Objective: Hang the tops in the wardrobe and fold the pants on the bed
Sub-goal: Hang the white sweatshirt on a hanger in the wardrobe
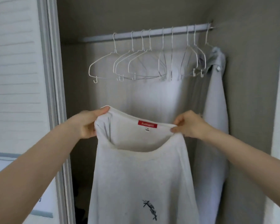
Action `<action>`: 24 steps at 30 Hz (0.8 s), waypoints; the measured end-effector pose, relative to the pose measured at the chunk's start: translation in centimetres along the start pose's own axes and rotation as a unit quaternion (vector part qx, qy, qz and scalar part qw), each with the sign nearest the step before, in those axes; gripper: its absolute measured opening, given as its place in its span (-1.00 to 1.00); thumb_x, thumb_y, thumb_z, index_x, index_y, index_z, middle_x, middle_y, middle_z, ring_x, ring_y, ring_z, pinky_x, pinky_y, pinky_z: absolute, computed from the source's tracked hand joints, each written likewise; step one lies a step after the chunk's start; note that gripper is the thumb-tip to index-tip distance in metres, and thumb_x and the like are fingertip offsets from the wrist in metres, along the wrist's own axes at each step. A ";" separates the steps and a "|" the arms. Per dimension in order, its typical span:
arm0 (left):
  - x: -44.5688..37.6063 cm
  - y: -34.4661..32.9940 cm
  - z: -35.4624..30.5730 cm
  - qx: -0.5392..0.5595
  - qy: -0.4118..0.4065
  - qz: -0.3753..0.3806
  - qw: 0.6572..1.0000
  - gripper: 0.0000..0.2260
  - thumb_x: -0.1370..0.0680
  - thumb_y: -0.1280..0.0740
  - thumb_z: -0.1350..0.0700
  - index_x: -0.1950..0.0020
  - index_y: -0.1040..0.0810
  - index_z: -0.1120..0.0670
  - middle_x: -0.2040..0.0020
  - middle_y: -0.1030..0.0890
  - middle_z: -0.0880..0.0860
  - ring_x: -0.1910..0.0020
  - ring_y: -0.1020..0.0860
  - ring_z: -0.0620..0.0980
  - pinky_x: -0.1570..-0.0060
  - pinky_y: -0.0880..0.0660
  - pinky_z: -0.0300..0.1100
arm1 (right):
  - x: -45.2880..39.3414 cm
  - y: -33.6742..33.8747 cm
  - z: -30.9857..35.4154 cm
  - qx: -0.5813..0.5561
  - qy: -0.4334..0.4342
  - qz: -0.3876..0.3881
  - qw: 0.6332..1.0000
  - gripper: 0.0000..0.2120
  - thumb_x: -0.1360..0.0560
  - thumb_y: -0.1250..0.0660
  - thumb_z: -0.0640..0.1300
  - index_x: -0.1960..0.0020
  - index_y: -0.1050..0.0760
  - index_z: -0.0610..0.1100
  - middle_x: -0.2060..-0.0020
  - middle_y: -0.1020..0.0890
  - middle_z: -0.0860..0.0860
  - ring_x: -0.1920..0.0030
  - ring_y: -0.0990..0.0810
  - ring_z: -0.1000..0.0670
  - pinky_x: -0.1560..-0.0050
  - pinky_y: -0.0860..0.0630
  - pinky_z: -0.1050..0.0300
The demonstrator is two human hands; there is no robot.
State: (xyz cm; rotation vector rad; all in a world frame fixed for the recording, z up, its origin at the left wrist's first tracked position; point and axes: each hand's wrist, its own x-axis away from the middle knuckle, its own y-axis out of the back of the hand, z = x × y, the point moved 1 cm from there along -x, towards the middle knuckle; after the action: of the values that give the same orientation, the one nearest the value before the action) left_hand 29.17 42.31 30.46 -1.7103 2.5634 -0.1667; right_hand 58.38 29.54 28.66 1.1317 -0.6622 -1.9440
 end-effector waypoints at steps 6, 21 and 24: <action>-4.4 -2.5 1.3 0.069 -0.052 -0.037 0.996 -0.77 -0.50 -0.47 0.07 0.01 -0.58 0.21 0.05 -0.64 0.16 0.16 -0.60 0.05 0.25 -0.57 -0.11 | -0.5 -1.1 2.1 0.010 0.020 0.059 0.998 -0.85 -0.45 -0.38 -0.26 0.26 -0.65 -0.10 0.38 -0.68 0.04 0.32 -0.63 0.14 0.33 -0.46 0.38; -10.5 -5.5 -0.8 -0.011 -0.158 -0.079 0.984 -0.69 -0.41 -0.54 0.03 0.04 -0.64 0.25 0.02 -0.68 0.23 0.01 -0.65 0.15 -0.16 -0.55 0.07 | -15.8 16.8 5.3 0.105 -0.018 -0.391 0.914 -0.72 -0.56 -0.17 -0.27 -0.22 -0.52 -0.27 -0.21 -0.53 -0.30 -0.22 -0.50 -0.29 -0.24 -0.41 0.04; -11.4 -5.8 -2.2 -0.016 -0.175 -0.082 0.981 -0.72 -0.43 -0.53 0.06 0.06 -0.64 0.27 0.04 -0.68 0.25 0.03 -0.66 0.19 -0.13 -0.57 0.07 | -18.4 18.1 4.6 0.122 -0.075 -0.365 0.920 -0.66 -0.59 -0.18 -0.25 -0.33 -0.37 -0.37 -0.28 -0.45 -0.33 -0.31 -0.42 -0.30 -0.30 -0.35 -0.01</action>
State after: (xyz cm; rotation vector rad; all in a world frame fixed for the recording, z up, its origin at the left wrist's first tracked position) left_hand 38.68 50.73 33.17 -1.7752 2.1864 0.1566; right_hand 66.47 34.75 53.01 1.5477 -0.6238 -2.6512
